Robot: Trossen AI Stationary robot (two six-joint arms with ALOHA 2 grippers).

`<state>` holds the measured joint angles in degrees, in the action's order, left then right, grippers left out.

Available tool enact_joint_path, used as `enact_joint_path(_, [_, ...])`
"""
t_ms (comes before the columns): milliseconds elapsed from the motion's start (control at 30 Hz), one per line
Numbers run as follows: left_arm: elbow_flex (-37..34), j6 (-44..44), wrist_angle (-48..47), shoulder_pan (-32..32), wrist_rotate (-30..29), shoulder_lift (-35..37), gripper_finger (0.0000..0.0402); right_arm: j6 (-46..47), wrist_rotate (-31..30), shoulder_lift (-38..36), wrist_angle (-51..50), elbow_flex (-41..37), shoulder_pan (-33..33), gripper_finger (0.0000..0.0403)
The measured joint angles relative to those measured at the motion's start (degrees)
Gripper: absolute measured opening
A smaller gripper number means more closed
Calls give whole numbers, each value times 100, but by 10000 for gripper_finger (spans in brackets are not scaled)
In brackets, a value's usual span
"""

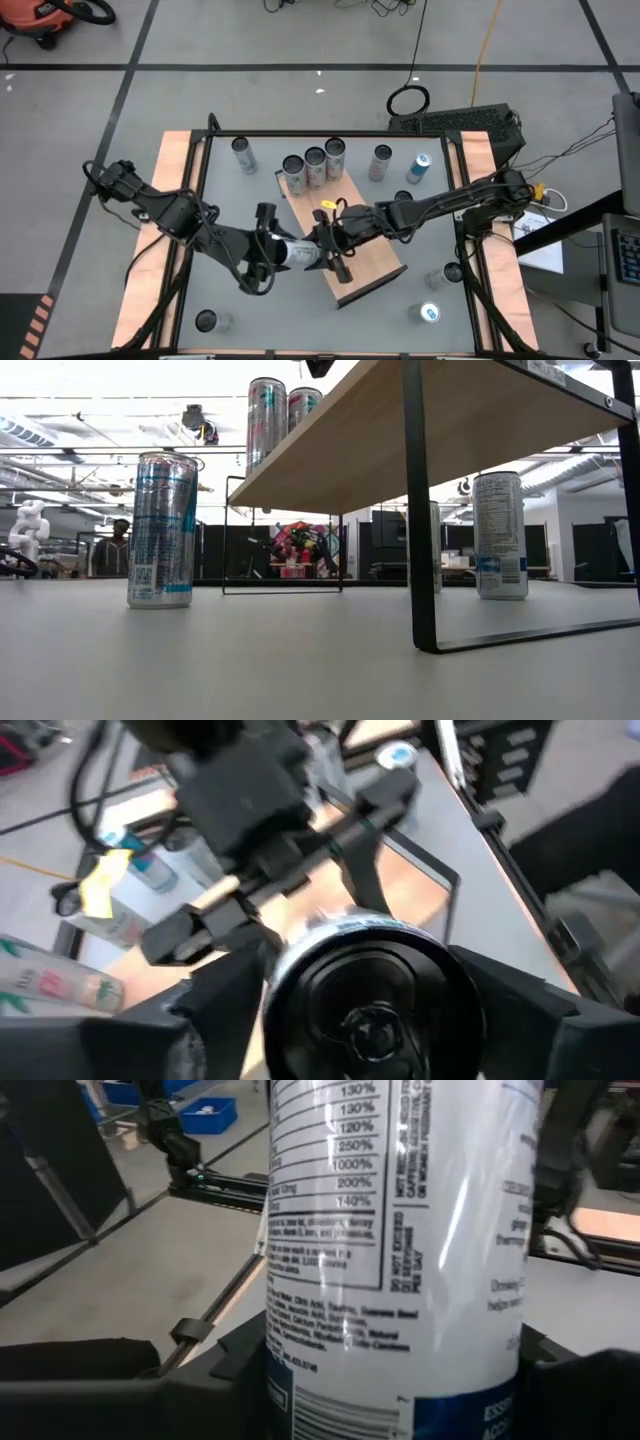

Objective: Place canned beverage on shelf
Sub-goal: Put the bottom left white-blue soda can on the shelf

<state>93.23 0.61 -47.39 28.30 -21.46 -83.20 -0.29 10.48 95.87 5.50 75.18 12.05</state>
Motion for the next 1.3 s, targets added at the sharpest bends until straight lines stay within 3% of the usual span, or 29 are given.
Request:
enact_joint_path(300, [0, 214, 722, 66, -719, -17, 394, -202, 3, -359, -770, -7, 3, 204])
enact_joint_path(667, [0, 404, 1796, 390, -1785, -81, 393, -482, 28, -699, -1253, -111, 59, 204])
enact_joint_path(867, [0, 1021, 2001, 619, -2653, -366, 393, -624, 38, -1013, -1250, -496, 72, 204])
enact_joint_path(1100, [0, 1103, 2362, 736, -3680, -837, 393, -545, 3, -1820, -495, -1376, 70, 204])
enact_joint_path(1300, [0, 720, 3825, 734, -4025, -1288, 393, -398, -9, -2301, 344, -2219, 70, 204])
